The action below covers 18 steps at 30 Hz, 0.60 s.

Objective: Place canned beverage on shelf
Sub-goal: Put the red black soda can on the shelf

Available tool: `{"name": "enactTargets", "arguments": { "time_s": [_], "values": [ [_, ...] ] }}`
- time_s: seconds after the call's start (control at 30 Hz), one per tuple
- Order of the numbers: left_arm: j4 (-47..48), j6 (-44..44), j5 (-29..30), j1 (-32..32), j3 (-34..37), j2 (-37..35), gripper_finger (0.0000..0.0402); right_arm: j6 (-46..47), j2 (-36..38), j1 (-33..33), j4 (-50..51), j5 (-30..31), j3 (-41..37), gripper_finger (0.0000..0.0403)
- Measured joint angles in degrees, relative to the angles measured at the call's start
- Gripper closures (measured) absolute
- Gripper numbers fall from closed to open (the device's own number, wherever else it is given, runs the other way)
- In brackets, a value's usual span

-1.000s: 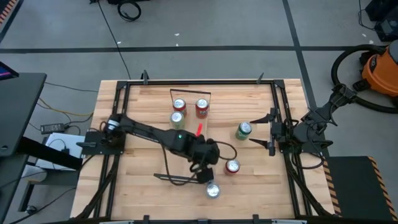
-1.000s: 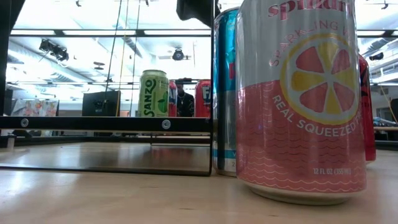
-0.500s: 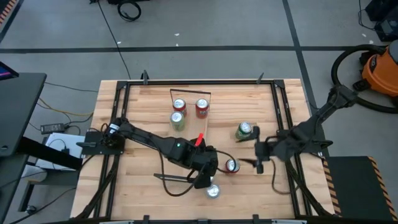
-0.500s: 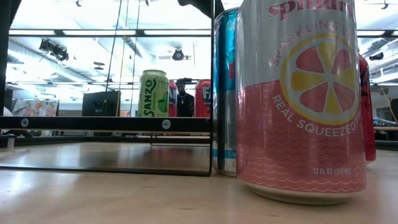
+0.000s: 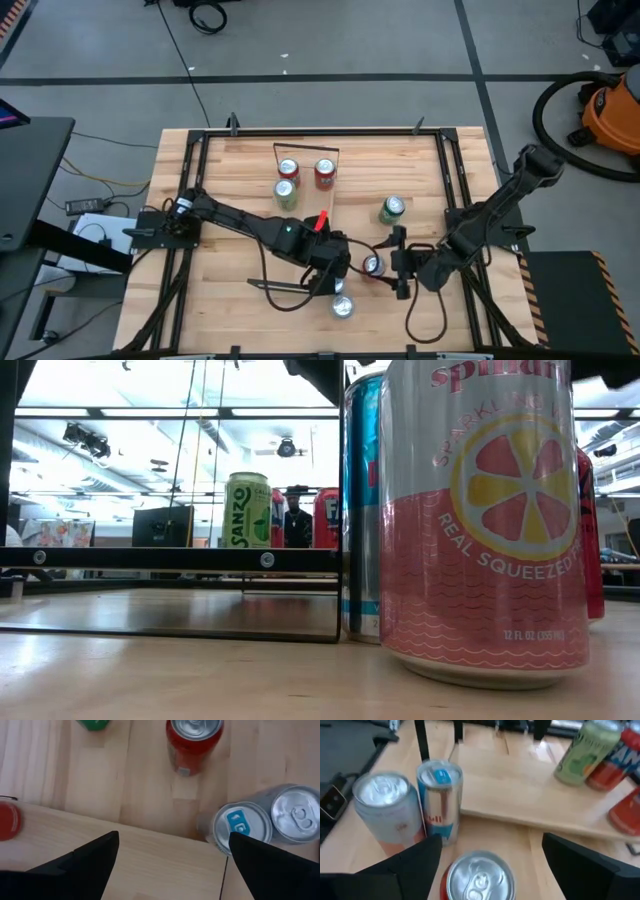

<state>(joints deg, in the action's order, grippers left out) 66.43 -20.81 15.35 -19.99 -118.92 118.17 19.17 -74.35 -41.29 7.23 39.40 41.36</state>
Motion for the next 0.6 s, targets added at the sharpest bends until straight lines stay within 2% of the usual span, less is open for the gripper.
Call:
{"name": "enactTargets", "arguments": {
  "time_s": [0.07, 0.2, 0.4, 0.6],
  "values": [
    [-0.3, 0.5, 0.4, -0.1, -0.1, 0.0, 0.0013, 2.0, -1.6, 0.2, 0.1, 1.2, 0.0, 0.0034],
    [0.3, 0.7, 0.8, -0.1, -0.2, -0.4, 0.0013, 6.5, -3.3, -0.7, 0.8, 7.4, 0.0, 0.0022],
    [1.0, 0.4, 1.0, 0.0, -0.2, -0.5, 0.0013, 10.6, -4.1, -2.2, 0.8, 10.2, -1.8, 0.0021],
    [1.0, 0.4, 1.0, 0.5, -0.3, -0.5, 0.0013, 9.0, -5.9, -3.5, -10.8, 10.0, -5.4, 0.0021]
  ]
}}
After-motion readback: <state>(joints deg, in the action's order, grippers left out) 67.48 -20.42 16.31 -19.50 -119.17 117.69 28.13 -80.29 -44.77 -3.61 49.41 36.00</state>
